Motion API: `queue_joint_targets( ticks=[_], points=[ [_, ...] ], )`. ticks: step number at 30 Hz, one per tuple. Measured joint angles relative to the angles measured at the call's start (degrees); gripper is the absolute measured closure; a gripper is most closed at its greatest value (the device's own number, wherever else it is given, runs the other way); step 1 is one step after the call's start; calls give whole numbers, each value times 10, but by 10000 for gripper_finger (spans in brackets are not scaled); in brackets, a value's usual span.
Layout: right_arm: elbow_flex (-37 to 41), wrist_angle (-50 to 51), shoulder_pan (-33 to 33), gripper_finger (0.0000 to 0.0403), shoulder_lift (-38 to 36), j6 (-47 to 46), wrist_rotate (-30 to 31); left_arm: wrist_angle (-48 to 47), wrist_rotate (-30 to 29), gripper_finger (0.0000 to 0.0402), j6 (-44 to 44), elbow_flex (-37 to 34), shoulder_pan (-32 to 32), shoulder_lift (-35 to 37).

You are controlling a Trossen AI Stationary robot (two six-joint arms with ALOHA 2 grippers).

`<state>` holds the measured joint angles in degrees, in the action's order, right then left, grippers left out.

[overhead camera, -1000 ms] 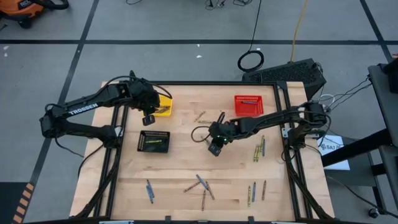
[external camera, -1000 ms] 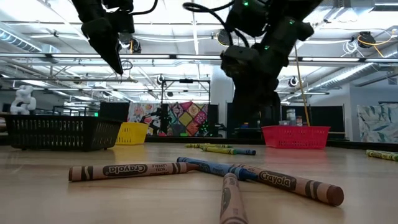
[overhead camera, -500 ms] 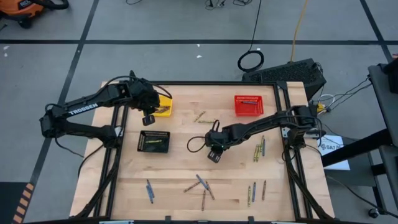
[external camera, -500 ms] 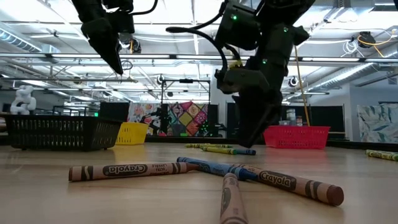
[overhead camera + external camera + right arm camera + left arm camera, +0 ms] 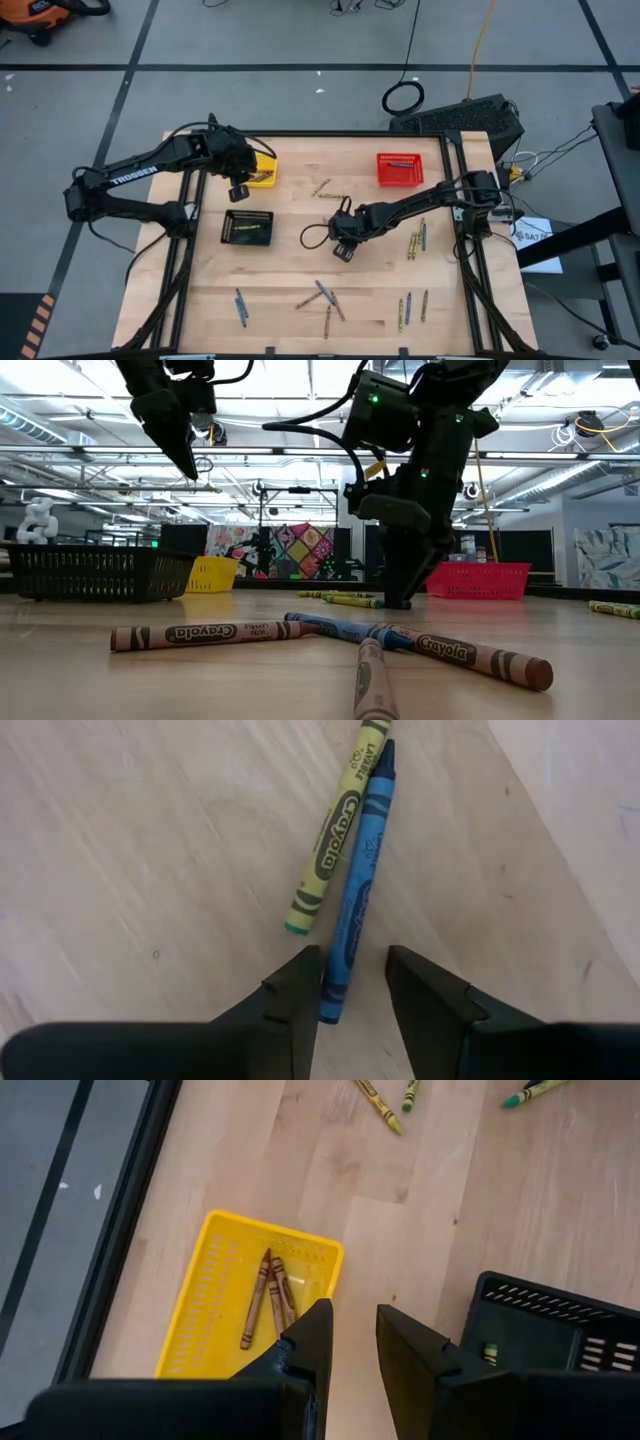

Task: Sort crayons
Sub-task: Put the blue crayon into the red bin

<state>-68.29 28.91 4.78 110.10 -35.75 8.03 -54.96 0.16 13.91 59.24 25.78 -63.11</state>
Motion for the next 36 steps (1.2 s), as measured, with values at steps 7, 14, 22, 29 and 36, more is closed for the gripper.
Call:
queue_joint_targets(
  ticks=[7, 14, 22, 29, 36],
  points=[
    [1, 3, -5, 343, 1, -7, 7, 0, 0, 322, 0, 0, 0, 0],
    [1, 5, -5, 395, 2, -7, 9, 0, 0, 322, 0, 0, 0, 0],
    [2, 13, -5, 400, -1, -6, 9, 0, 0, 322, 0, 0, 0, 0],
    [5, 24, -7, 402, -37, 4, 15, 0, 0, 322, 0, 0, 0, 0],
    [4, 85, -10, 402, -101, 9, 52, 0, 0, 322, 0, 0, 0, 0]
  ],
)
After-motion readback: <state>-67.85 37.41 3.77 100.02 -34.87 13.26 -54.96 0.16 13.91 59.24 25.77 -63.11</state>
